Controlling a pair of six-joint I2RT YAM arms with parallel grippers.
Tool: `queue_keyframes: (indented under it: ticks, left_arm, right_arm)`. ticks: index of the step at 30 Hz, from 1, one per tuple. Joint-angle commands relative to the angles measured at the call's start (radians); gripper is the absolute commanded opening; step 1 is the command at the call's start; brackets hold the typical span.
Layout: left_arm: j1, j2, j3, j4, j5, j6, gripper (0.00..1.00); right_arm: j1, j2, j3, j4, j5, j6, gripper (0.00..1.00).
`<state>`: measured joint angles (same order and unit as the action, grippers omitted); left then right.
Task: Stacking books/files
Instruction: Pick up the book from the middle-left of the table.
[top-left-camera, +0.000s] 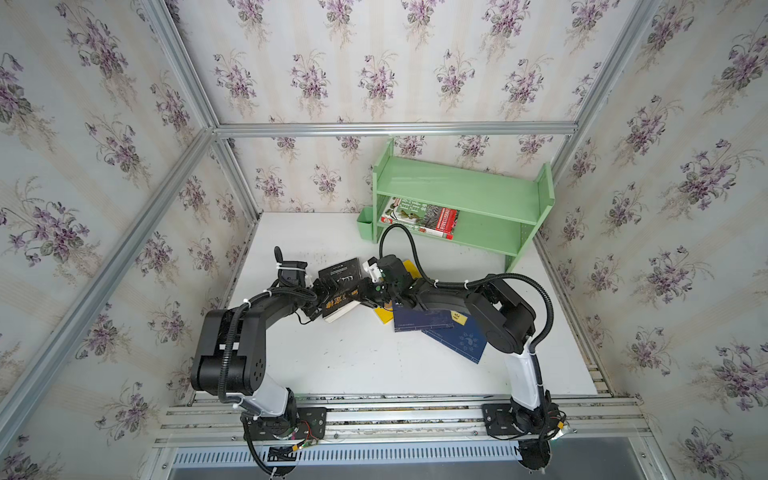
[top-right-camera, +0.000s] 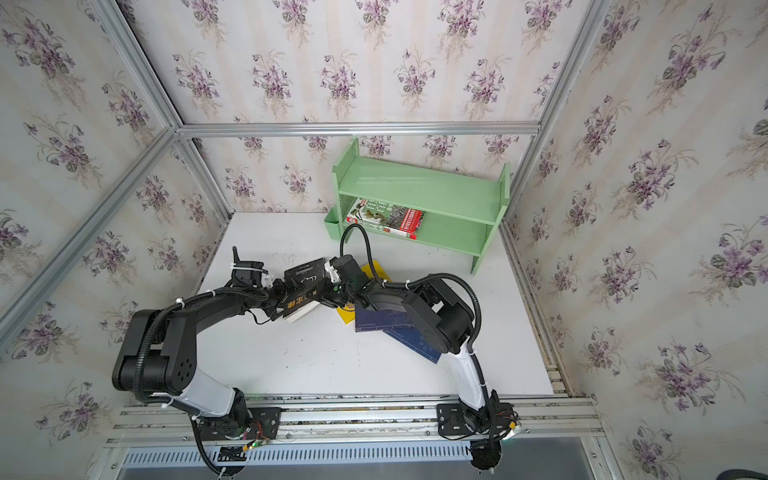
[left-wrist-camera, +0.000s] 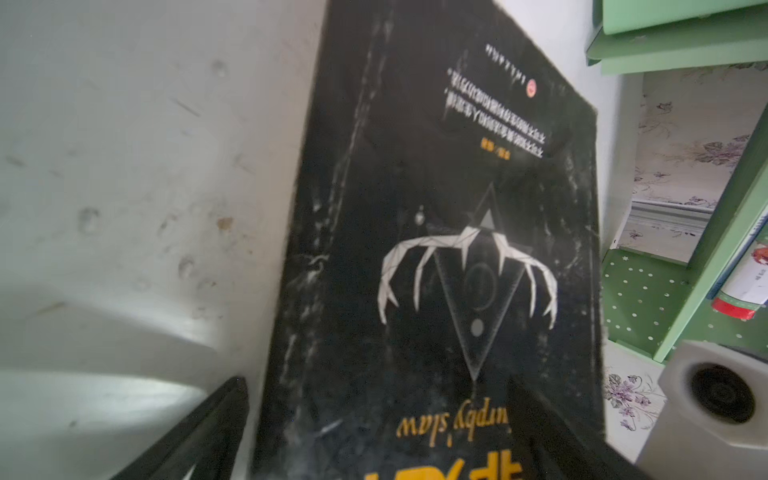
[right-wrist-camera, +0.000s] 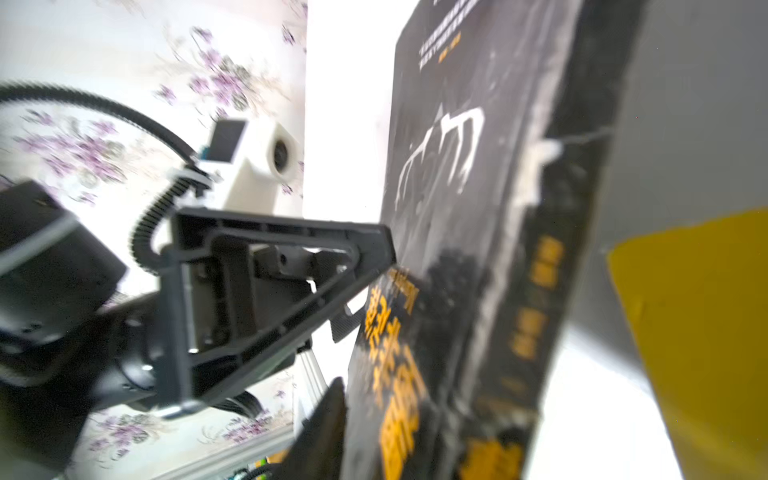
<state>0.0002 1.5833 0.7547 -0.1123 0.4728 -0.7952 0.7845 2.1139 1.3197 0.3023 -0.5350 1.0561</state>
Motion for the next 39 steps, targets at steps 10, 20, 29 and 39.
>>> queue_keyframes:
  ticks: [10, 20, 29, 39]
  left_arm:
    - [0.059, -0.113, -0.001, -0.053, 0.056, -0.012, 0.99]
    - [0.224, -0.281, 0.152, -0.021, 0.308, -0.012, 0.99]
    - [0.217, -0.297, 0.146, 0.462, 0.532, -0.310, 0.99]
    - [-0.055, -0.272, 0.216, 0.861, 0.500, -0.596, 1.00]
  right_arm:
    - [0.001, -0.132, -0.044, 0.012, 0.036, -0.014, 0.00]
    - [-0.070, -0.440, 0.040, -0.128, 0.073, -0.077, 0.00]
    - [-0.146, -0.626, 0.090, -0.100, 0.273, -0.060, 0.00]
    - [-0.174, -0.661, 0.086, -0.026, 0.414, -0.049, 0.00]
